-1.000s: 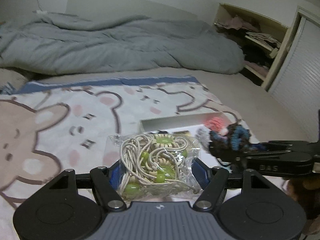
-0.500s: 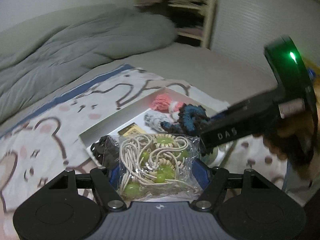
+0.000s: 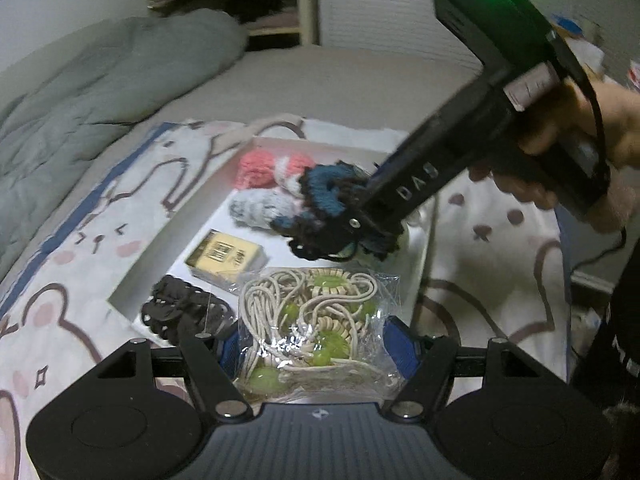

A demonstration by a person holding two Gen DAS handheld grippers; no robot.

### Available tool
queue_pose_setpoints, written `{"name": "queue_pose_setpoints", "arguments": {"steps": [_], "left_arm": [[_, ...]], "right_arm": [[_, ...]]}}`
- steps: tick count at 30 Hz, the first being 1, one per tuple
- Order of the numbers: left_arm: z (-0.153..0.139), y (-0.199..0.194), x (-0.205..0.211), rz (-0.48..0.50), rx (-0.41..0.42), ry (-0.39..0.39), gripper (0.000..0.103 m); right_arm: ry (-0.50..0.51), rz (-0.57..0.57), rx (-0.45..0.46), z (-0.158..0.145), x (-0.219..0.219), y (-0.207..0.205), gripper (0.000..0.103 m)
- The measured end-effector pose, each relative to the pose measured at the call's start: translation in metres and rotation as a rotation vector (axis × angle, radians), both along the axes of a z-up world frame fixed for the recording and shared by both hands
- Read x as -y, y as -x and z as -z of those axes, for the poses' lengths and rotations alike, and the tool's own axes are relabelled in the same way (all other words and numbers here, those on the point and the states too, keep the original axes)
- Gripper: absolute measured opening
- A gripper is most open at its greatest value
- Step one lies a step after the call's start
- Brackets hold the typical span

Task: Organize objects
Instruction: 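Lower the bag and scrunchie into the white box and open both tools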

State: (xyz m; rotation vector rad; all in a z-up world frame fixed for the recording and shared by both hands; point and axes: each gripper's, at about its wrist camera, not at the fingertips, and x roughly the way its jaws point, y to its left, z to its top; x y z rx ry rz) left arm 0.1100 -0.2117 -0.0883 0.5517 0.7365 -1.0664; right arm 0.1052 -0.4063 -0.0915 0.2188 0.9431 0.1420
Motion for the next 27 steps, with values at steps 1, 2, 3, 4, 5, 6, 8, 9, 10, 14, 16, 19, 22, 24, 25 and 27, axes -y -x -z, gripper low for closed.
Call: {"name": "queue_pose_setpoints", "arguments": {"steps": [1,2,3,4,5,6,8,9,10,14,16,19,22,24,25,27], "left_arm": [[0.004,0.000,0.003,0.014,0.000,-0.012,0.071],[0.007,0.000,0.005,0.024,-0.001,-0.024,0.071],[0.010,0.000,0.008,0.035,-0.004,-0.035,0.071],[0.013,-0.001,0.010,0.041,-0.003,-0.041,0.073],[0.015,-0.001,0.011,0.039,0.007,-0.046,0.073],[0.017,0.000,0.014,0.036,0.026,-0.056,0.078],[0.021,0.000,0.017,0.022,0.056,-0.083,0.095],[0.022,0.000,0.017,0.024,0.060,-0.093,0.097],[0.023,-0.001,0.017,0.027,0.053,-0.103,0.097],[0.024,-0.003,0.011,0.019,0.047,-0.131,0.097],[0.023,-0.003,0.009,0.006,0.044,-0.128,0.097],[0.020,-0.004,0.007,-0.012,0.033,-0.113,0.097],[0.017,-0.002,0.007,-0.016,0.034,-0.104,0.097],[0.015,-0.001,0.007,-0.018,0.034,-0.099,0.097],[0.015,-0.001,0.007,-0.021,0.034,-0.098,0.097],[0.012,0.000,0.006,-0.034,0.032,-0.094,0.097]], "right_arm": [[0.000,0.001,-0.005,0.001,-0.001,0.000,0.051],[-0.001,0.000,-0.010,0.002,-0.001,-0.001,0.051],[-0.002,0.000,-0.015,0.003,-0.002,-0.001,0.051],[-0.002,-0.001,-0.020,0.004,-0.002,-0.001,0.051],[0.001,-0.003,-0.024,0.005,-0.003,-0.001,0.051],[0.004,-0.004,-0.026,0.006,-0.004,-0.002,0.051],[0.003,-0.007,-0.028,0.006,-0.004,-0.001,0.051],[0.000,-0.009,-0.029,0.007,-0.005,-0.001,0.051],[-0.003,-0.012,-0.031,0.007,-0.005,-0.001,0.052],[0.029,-0.033,-0.062,0.011,-0.011,-0.001,0.068],[0.058,-0.036,-0.058,0.010,-0.014,0.001,0.070],[0.052,-0.025,-0.049,0.007,-0.013,0.002,0.071],[0.052,-0.021,-0.046,0.006,-0.012,0.004,0.071],[0.055,-0.021,-0.044,0.005,-0.013,0.005,0.071],[0.056,-0.020,-0.043,0.005,-0.013,0.004,0.071],[0.058,-0.018,-0.035,0.002,-0.014,0.005,0.071]]}}
